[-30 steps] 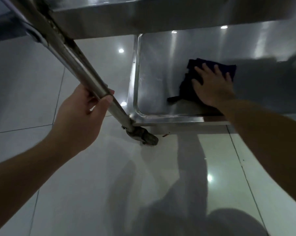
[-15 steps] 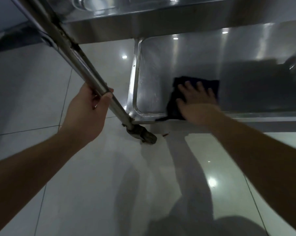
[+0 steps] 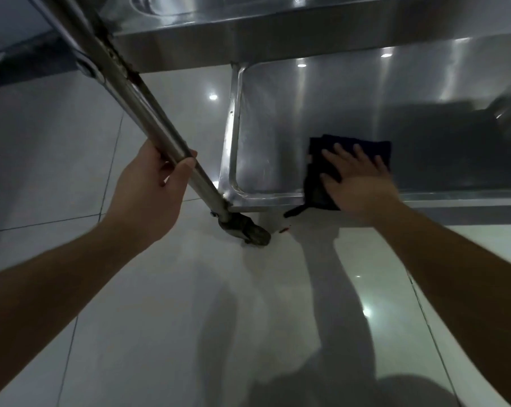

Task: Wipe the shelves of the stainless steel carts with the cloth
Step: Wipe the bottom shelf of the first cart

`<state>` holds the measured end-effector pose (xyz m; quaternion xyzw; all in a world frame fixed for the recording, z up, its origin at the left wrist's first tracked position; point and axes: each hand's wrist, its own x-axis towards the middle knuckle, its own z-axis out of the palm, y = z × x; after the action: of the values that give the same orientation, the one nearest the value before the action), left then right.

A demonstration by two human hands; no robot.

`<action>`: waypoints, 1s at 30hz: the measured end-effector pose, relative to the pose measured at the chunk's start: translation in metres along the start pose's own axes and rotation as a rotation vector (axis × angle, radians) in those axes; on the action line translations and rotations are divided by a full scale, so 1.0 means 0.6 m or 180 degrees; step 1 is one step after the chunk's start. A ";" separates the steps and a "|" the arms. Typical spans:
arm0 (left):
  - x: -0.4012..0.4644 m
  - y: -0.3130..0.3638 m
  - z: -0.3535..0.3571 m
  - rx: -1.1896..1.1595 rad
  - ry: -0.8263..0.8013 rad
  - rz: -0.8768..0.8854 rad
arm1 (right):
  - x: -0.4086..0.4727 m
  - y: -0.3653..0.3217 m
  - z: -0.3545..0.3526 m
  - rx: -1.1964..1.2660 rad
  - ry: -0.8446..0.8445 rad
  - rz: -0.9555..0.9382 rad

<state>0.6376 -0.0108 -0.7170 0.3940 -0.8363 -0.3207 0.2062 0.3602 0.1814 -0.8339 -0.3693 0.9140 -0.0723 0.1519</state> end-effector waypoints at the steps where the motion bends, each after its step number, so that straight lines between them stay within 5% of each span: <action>1: 0.000 -0.001 0.001 -0.0003 -0.0007 0.0007 | -0.003 0.049 -0.012 0.0023 0.0089 0.0317; 6: 0.001 -0.001 0.001 0.0075 0.0018 0.0070 | -0.020 0.189 -0.046 0.0116 0.0521 0.1651; 9: 0.002 -0.001 -0.001 0.0135 -0.0013 0.0083 | -0.009 0.158 -0.046 0.0133 0.0386 0.1756; 17: 0.000 0.006 -0.002 0.0218 -0.0001 0.0024 | 0.003 -0.168 0.043 -0.0072 -0.0166 -0.0919; 20: 0.000 0.007 -0.003 0.0171 -0.0019 -0.0005 | 0.029 -0.216 0.047 0.0012 -0.0457 -0.1490; 25: 0.001 0.006 -0.002 0.0065 -0.0008 -0.0081 | 0.116 -0.140 0.009 -0.0009 -0.0179 -0.0897; 30: 0.000 0.001 -0.003 0.0107 0.0010 -0.0069 | 0.194 0.076 -0.059 0.0138 -0.0035 0.0116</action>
<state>0.6382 -0.0113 -0.7153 0.4071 -0.8369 -0.3082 0.1973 0.2396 0.1335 -0.8375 -0.3497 0.9179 -0.0872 0.1662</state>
